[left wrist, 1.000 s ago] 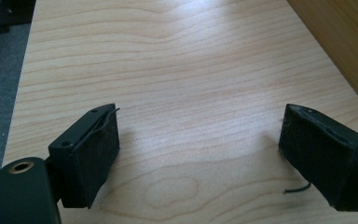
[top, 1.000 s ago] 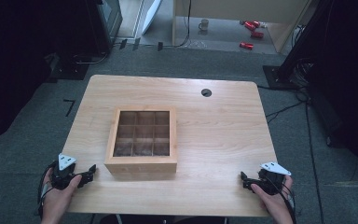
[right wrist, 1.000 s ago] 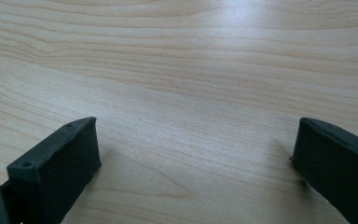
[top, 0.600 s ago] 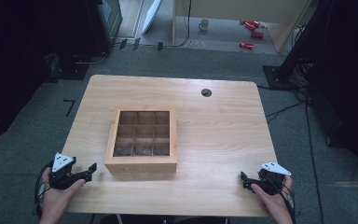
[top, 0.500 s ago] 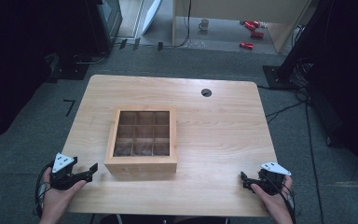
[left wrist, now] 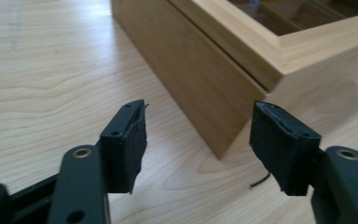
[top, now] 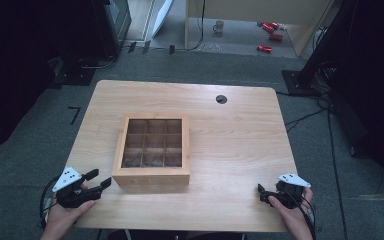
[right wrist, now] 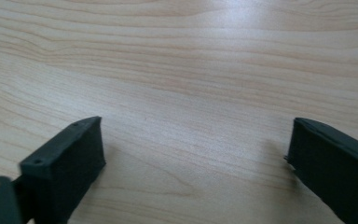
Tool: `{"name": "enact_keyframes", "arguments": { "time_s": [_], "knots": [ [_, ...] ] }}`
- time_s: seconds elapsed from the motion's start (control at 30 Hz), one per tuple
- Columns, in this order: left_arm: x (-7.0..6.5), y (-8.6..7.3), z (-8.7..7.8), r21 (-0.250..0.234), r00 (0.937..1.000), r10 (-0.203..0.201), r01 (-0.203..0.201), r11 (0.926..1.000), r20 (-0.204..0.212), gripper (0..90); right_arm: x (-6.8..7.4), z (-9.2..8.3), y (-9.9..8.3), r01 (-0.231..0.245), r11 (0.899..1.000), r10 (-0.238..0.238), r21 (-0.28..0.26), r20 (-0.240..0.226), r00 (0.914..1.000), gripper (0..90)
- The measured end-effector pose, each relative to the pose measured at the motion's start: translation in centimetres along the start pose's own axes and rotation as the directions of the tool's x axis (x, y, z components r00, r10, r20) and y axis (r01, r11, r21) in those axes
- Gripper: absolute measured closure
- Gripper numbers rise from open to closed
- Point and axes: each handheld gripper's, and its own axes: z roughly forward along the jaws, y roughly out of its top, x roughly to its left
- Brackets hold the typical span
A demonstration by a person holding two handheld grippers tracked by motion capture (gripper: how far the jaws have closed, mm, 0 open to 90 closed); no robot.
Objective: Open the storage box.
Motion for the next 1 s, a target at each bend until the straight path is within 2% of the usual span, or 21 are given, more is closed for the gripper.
{"name": "enact_keyframes", "arguments": {
  "time_s": [0.07,0.23,0.33,0.53,0.73,1.0],
  "knots": [
    [-0.2,0.0,0.0,-0.003,0.9999,0.009,-0.009,1.0000,0.014,41.5,0.5,-0.3,0.3,0.006,1.000,-0.006,-0.007,0.014,0.9999,6.5],
    [-0.2,0.1,-0.1,-0.021,0.9991,-0.007,0.008,0.9998,0.042,48.6,1.9,-0.8,1.0,0.009,0.999,-0.009,-0.049,-0.010,0.9999,6.5],
    [-0.6,0.1,-0.1,-0.023,0.9960,0.018,-0.016,0.9996,0.088,50.1,2.9,-0.8,1.5,0.019,0.998,-0.020,-0.061,-0.021,0.9996,6.5],
    [-1.3,0.4,0.4,-0.018,0.9960,0.036,-0.035,0.9992,0.082,57.6,5.1,-0.8,2.4,0.049,0.995,-0.053,-0.087,-0.044,0.9976,6.5],
    [-2.0,0.7,0.8,-0.015,0.9947,0.048,-0.047,0.9988,0.090,63.9,6.6,-1.0,3.7,0.055,0.992,-0.063,-0.110,-0.066,0.9959,6.7],
    [-2.2,0.8,0.7,-0.009,0.9949,0.065,-0.064,0.9979,0.077,65.3,9.4,-1.4,5.6,0.093,0.984,-0.110,-0.150,-0.109,0.9880,6.7]
  ]
}}
